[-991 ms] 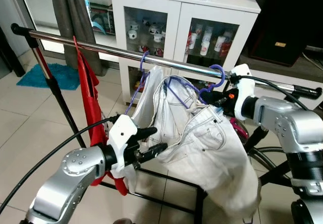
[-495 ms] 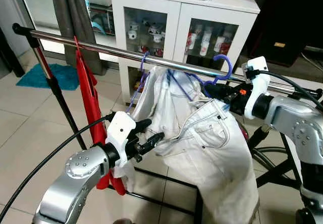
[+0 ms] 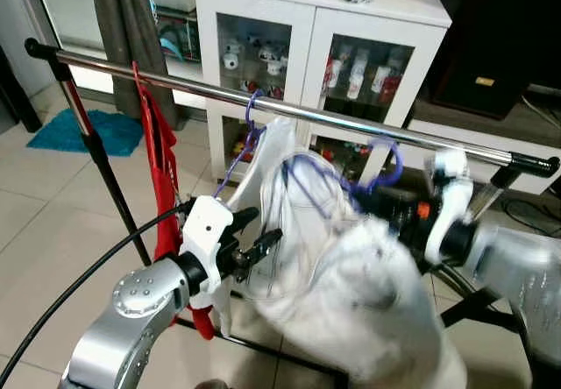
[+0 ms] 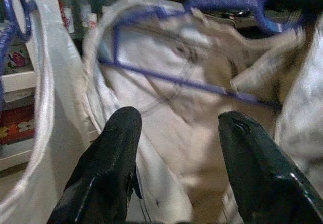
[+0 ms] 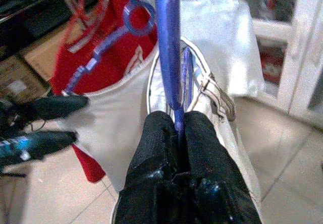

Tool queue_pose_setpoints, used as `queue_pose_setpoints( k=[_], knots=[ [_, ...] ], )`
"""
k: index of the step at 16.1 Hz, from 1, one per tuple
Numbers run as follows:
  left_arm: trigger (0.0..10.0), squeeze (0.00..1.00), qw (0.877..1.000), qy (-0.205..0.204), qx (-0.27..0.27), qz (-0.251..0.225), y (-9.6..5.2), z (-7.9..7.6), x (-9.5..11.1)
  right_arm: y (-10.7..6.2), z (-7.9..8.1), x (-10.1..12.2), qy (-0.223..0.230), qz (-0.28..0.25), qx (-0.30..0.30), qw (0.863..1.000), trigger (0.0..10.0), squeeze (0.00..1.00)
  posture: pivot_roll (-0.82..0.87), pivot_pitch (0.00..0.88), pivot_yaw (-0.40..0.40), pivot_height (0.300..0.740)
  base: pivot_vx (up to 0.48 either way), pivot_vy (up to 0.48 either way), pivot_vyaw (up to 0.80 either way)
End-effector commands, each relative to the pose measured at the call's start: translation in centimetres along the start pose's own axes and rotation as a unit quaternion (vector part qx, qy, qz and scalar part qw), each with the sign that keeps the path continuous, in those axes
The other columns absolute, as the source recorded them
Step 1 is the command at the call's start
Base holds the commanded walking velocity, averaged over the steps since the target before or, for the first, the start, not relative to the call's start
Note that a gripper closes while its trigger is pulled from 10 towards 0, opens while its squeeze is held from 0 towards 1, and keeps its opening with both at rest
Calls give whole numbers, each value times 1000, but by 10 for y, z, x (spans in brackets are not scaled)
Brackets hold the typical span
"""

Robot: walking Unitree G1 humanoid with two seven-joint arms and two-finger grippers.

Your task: Hang hanger

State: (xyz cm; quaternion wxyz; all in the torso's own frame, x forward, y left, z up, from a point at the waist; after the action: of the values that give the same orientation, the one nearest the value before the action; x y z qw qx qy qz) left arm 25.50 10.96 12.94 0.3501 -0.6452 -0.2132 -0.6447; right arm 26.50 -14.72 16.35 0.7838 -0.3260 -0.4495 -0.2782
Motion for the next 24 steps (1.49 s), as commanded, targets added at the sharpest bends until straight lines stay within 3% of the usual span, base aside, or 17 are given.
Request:
queue_pose_setpoints(
  k=[1,4,5,6,7,12,19,24],
  knots=[
    [10000,0,1000,0,2,1,-1,0,1,-3,0,12,-23,-32,-12,999,0,0,85,0,-79,740,0,0,0],
    [10000,0,1000,5,18,10,-2,4,-1,5,-5,-1,-11,-85,-74,994,0,0,84,0,-77,740,0,0,0],
    [10000,0,1000,6,27,8,-3,6,-1,6,-6,-4,-1,-87,-87,992,1765,0,86,0,-78,740,0,0,0],
    [10000,0,999,7,37,-1,-4,8,1,8,-11,-13,6,-83,-112,990,8471,0,88,0,-83,740,0,0,0],
    [10000,0,999,5,41,-5,-5,8,2,9,-11,-21,-8,-80,-118,990,10000,0,88,0,-83,740,0,0,0],
    [10000,0,998,-4,61,0,-9,10,-1,11,-14,-38,-1,-82,-143,986,10000,0,94,0,-90,740,0,0,0],
    [10000,0,997,-13,74,3,-11,11,-2,13,-17,-39,30,-91,-162,982,10000,0,94,0,-92,740,0,0,-760],
    [10000,0,997,-16,70,3,-11,9,-1,15,-16,-39,32,-93,-162,982,10000,0,92,0,-88,740,-49,0,-185]
  ],
)
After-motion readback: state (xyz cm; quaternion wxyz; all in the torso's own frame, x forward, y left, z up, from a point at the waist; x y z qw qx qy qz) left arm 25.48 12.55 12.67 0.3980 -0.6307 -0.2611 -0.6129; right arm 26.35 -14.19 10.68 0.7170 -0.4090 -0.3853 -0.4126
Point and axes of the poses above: a point about 5 cm out from each wrist's last joint towards the gripper, its own y axis pointing out of the wrist towards the gripper, its own x axis along the axis of the wrist's last joint, z = x × y, the point moved 3 cm from there along y, pointing out of the wrist towards the gripper, and after that the axes turned 4 degrees about y, right-handed, at the moved point
